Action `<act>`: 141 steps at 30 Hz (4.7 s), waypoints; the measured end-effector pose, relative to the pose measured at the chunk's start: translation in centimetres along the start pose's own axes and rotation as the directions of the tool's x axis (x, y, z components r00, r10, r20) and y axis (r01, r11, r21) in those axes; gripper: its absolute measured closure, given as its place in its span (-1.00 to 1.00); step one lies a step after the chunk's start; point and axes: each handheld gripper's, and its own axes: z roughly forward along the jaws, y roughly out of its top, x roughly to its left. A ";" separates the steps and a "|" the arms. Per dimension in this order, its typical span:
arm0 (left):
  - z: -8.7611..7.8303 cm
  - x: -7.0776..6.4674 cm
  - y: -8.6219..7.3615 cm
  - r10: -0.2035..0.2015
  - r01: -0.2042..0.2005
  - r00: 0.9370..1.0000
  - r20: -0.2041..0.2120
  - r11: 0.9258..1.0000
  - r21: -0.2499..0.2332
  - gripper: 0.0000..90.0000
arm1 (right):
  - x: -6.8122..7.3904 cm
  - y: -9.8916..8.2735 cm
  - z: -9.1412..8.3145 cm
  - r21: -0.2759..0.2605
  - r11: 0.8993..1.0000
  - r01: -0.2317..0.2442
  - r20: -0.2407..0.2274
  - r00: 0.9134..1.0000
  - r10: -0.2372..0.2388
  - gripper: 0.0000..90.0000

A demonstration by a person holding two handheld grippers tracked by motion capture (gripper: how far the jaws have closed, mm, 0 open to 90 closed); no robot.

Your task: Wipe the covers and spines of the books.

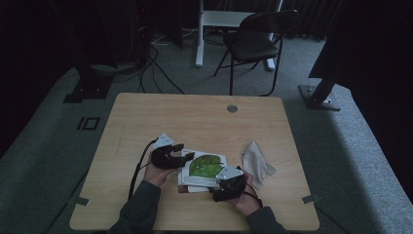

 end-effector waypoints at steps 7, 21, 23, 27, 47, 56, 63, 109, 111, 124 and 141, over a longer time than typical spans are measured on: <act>0.0 -0.2 0.2 0.005 -0.005 1.000 0.000 1.000 -0.005 -0.20 | -0.2 0.1 0.0 -0.011 1.000 -0.012 -0.016 1.000 0.012 -0.79; 0.1 0.0 -0.1 0.000 0.000 1.000 -0.001 1.000 0.005 -0.25 | -0.3 -0.1 -0.2 -0.020 0.999 -0.041 -0.030 0.999 0.040 -0.78; 0.1 0.0 -0.2 -0.006 0.006 1.000 0.005 1.000 0.012 -0.25 | -0.4 -0.1 -0.2 -0.024 0.999 -0.048 -0.034 0.998 0.047 -0.78; 0.3 -0.3 -0.5 -0.003 0.003 1.000 0.013 1.000 0.022 -0.27 | -0.4 -0.1 -0.3 -0.027 0.998 -0.063 -0.038 0.997 0.062 -0.78; 0.3 -0.1 -1.8 -0.056 0.054 0.998 0.036 0.997 0.059 -0.30 | -0.3 -0.1 -0.3 -0.023 0.998 -0.059 -0.033 0.998 0.058 -0.78; 0.3 -0.6 -2.0 -0.046 0.042 0.997 0.060 0.996 0.076 -0.23 | -0.3 -0.1 -0.2 -0.024 0.998 -0.057 -0.030 0.998 0.056 -0.78; 0.2 -0.6 -2.0 -0.033 0.027 0.997 0.066 0.996 0.081 -0.09 | -0.2 -0.1 -0.2 -0.024 0.998 -0.052 -0.026 0.998 0.052 -0.78; -1.0 -1.1 0.1 0.087 -0.091 0.991 0.103 0.995 0.037 0.29 | -1.2 -0.4 -0.8 -0.024 0.995 -0.094 0.050 0.994 0.095 -0.78; -1.1 -1.2 0.4 0.102 -0.106 0.990 0.097 0.994 0.036 0.30 | -1.2 -0.3 -0.8 -0.029 0.995 -0.097 0.071 0.993 0.098 -0.78; -1.3 -1.4 0.6 0.166 -0.170 0.982 0.090 0.985 0.037 0.36 | -1.9 -0.7 -1.7 -0.028 0.990 -0.139 0.028 0.990 0.140 -0.72; -1.1 -0.9 -0.5 0.194 -0.198 0.979 0.053 0.978 0.071 0.39 | -3.4 -0.8 -2.1 -0.066 0.977 -0.202 -0.002 0.979 0.202 -0.73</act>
